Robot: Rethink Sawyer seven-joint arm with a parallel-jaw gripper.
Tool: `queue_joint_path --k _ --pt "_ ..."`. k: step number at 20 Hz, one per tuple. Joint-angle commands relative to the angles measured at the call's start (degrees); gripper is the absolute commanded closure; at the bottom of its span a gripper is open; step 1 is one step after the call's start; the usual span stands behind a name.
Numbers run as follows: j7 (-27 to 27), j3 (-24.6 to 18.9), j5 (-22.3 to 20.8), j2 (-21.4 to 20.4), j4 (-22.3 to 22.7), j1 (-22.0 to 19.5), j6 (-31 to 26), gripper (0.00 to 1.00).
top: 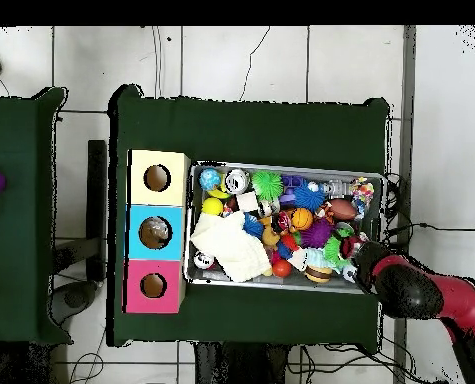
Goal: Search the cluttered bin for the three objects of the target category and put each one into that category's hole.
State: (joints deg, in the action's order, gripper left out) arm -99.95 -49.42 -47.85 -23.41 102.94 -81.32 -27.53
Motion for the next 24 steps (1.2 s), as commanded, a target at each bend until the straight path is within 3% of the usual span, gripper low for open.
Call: queue_joint_path --k 1,15,20,24 --pt "18.9 -2.8 1.4 0.3 -7.5 0.4 -9.0 0.00" --pt "16.3 -1.6 3.7 -1.8 -11.3 5.7 -14.2 0.00" --pt "12.0 1.1 3.0 0.1 -16.5 11.3 -14.7 0.00" --pt "6.1 3.0 3.1 -1.3 -17.4 15.0 -13.4 0.00"
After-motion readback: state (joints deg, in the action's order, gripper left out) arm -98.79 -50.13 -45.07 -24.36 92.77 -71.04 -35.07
